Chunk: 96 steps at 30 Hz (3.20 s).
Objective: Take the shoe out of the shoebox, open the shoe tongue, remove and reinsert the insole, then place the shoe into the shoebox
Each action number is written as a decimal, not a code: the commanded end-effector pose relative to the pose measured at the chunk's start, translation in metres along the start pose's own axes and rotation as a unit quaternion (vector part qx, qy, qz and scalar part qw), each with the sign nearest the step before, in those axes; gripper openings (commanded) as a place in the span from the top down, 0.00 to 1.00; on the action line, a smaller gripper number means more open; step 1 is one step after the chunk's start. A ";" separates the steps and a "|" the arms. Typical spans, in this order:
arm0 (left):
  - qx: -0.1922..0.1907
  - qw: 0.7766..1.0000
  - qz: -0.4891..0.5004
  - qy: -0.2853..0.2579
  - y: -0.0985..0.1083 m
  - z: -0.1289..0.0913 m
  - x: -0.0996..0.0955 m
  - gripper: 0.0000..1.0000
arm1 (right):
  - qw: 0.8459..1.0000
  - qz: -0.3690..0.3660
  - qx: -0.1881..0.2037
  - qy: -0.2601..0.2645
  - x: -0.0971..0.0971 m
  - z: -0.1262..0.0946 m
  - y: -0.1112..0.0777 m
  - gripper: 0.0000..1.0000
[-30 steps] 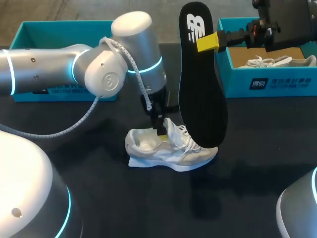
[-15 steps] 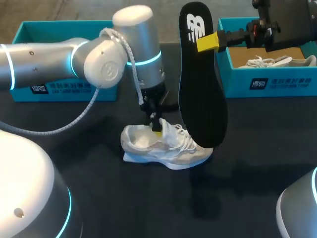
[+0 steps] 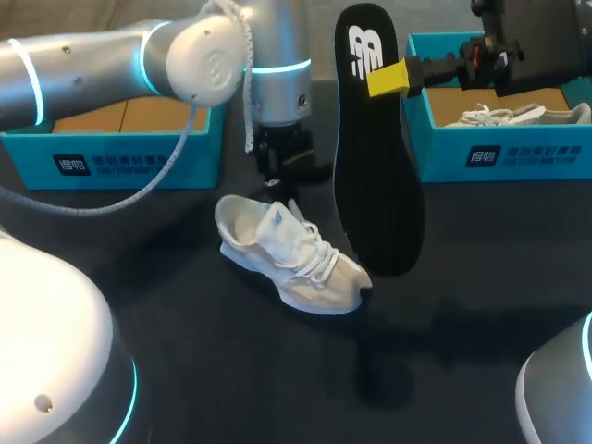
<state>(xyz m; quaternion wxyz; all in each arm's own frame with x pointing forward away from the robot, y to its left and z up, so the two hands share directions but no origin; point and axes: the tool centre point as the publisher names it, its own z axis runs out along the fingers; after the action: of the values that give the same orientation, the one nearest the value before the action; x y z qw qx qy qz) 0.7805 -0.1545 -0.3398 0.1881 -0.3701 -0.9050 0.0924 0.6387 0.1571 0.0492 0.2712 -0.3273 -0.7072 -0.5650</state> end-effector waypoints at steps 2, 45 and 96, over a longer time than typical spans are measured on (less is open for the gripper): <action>-0.059 0.974 0.162 0.143 -0.007 -0.006 -0.013 1.00 | 1.000 0.001 0.002 -0.001 -0.001 0.003 0.003 1.00; -0.121 0.896 0.382 0.194 -0.030 0.009 -0.061 1.00 | 1.000 0.001 0.002 -0.001 -0.001 0.003 0.003 1.00; -0.072 0.942 0.323 0.051 -0.044 -0.025 -0.045 0.00 | 1.000 0.001 0.002 -0.001 -0.001 0.003 0.003 1.00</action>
<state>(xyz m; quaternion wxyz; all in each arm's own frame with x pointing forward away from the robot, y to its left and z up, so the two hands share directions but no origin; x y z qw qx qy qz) 0.7970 -0.2353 -0.3321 0.2123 -0.6578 -0.7211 0.0471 0.6388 0.1570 0.0493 0.2712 -0.3273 -0.7072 -0.5650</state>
